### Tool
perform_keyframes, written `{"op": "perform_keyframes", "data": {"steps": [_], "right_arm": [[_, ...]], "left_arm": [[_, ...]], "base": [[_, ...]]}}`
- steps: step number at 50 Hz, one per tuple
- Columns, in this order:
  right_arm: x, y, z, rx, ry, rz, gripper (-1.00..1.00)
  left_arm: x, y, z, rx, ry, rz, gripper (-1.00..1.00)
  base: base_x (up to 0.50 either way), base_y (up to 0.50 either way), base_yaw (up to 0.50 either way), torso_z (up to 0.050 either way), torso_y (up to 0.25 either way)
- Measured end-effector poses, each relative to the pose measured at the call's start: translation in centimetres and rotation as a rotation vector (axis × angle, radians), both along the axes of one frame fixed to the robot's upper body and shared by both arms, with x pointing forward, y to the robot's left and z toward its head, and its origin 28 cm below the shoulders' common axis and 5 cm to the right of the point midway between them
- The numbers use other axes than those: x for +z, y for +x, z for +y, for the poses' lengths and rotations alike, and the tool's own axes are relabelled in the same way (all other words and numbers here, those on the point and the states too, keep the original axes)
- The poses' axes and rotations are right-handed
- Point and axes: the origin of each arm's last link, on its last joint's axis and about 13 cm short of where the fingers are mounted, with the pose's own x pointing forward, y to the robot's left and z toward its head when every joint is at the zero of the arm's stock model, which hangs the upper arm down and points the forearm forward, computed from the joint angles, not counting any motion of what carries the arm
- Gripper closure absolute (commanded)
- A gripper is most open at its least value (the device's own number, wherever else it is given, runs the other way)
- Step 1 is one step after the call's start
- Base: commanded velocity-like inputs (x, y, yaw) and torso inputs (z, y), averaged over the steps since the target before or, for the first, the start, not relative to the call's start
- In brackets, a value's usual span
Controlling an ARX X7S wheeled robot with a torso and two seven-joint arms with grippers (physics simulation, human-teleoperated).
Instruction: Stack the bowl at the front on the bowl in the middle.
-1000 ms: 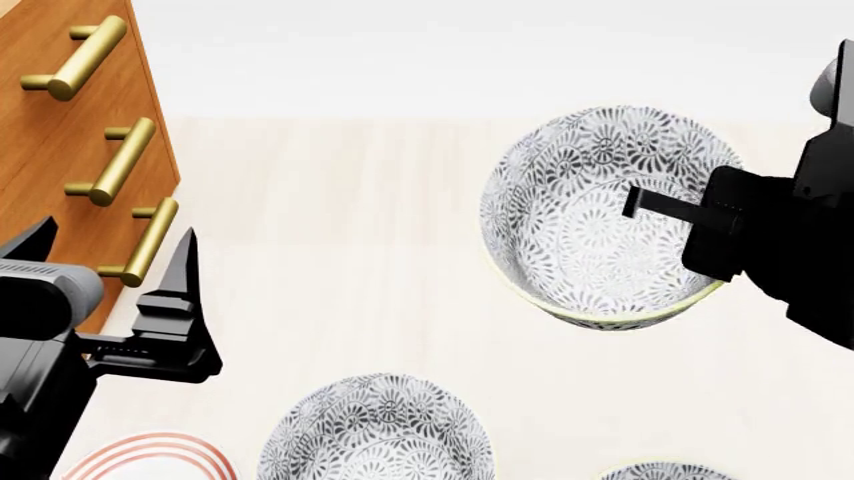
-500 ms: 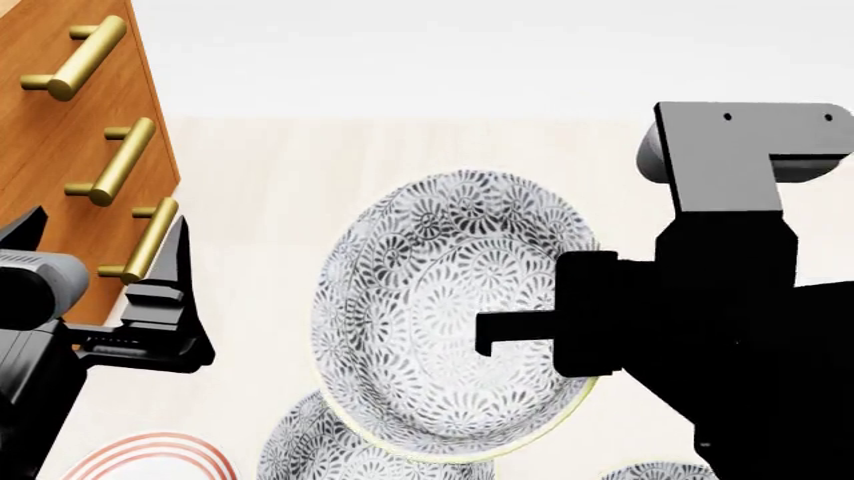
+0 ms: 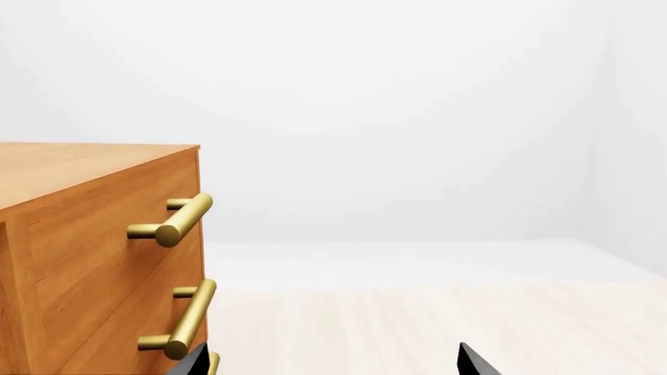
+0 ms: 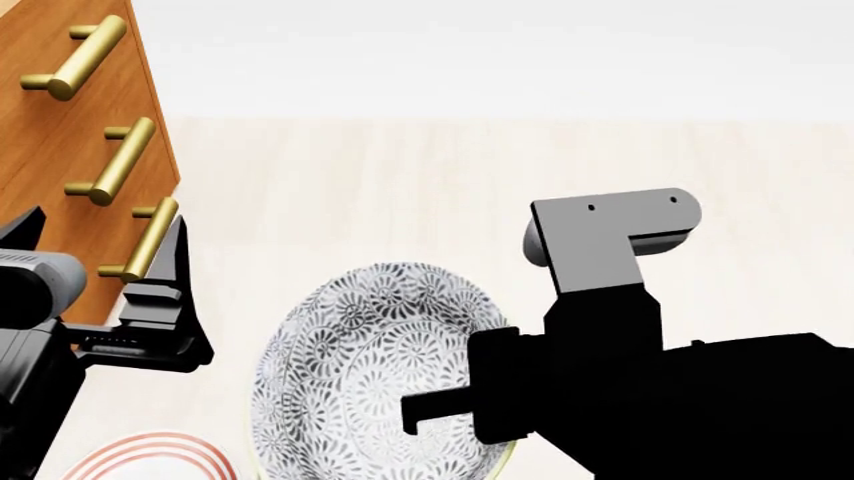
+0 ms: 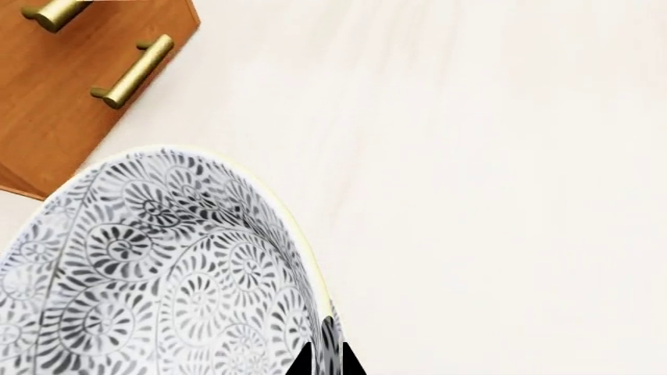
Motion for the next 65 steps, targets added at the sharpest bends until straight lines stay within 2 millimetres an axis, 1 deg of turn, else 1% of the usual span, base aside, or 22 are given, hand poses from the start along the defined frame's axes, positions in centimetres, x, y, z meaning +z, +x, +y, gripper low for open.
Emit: {"op": "perform_keyframes", "data": {"steps": [9, 27, 28, 40, 45, 48, 51, 60, 62, 65], "right_arm": [[-2.1, 1.2, 0.2, -0.002, -0.001, 0.052, 1.00], [-6.1, 3.1, 0.5, 0.003, 0.021, 0.140, 1.00], [-6.3, 3.2, 0.5, 0.002, 0.022, 0.144, -1.00], [-7.2, 3.7, 0.5, 0.003, 0.025, 0.151, -1.00], [-7.3, 3.7, 0.5, 0.007, 0.020, 0.151, -1.00], [-7.1, 3.6, 0.6, 0.002, 0.011, 0.131, -1.00], [-6.2, 3.1, 0.6, -0.006, 0.003, 0.096, -1.00], [-1.9, 0.8, 0.4, -0.042, -0.010, -0.069, -1.00], [-1.4, 0.4, 0.2, -0.054, -0.016, -0.119, -1.00], [-1.2, -0.1, -0.1, -0.103, -0.039, -0.218, -1.00]], "left_arm": [[0.0, -0.1, 0.0, -0.001, 0.000, 0.000, -1.00], [-0.3, 0.0, -0.1, -0.005, 0.006, 0.006, -1.00], [-0.3, 0.0, -0.1, -0.005, 0.007, 0.006, -1.00], [-0.5, 0.0, -0.1, -0.007, 0.011, 0.010, -1.00], [-0.5, 0.0, -0.1, -0.007, 0.012, 0.011, -1.00], [-0.5, 0.0, -0.1, -0.007, 0.012, 0.012, -1.00], [-0.5, 0.0, -0.1, -0.007, 0.012, 0.011, -1.00], [-0.3, -0.1, -0.2, -0.009, 0.007, 0.008, -1.00], [-0.3, -0.2, -0.2, -0.011, 0.006, 0.007, -1.00], [-0.3, -0.2, -0.2, -0.014, 0.003, 0.005, -1.00]], "base": [[0.00, 0.00, 0.00, 0.000, 0.000], [0.00, 0.00, 0.00, 0.000, 0.000], [0.00, 0.00, 0.00, 0.000, 0.010], [0.00, 0.00, 0.00, 0.000, 0.000], [0.00, 0.00, 0.00, 0.000, 0.000], [0.00, 0.00, 0.00, 0.000, 0.000], [0.00, 0.00, 0.00, 0.000, 0.000], [0.00, 0.00, 0.00, 0.000, 0.000], [0.00, 0.00, 0.00, 0.000, 0.000], [0.00, 0.00, 0.00, 0.000, 0.000]]}}
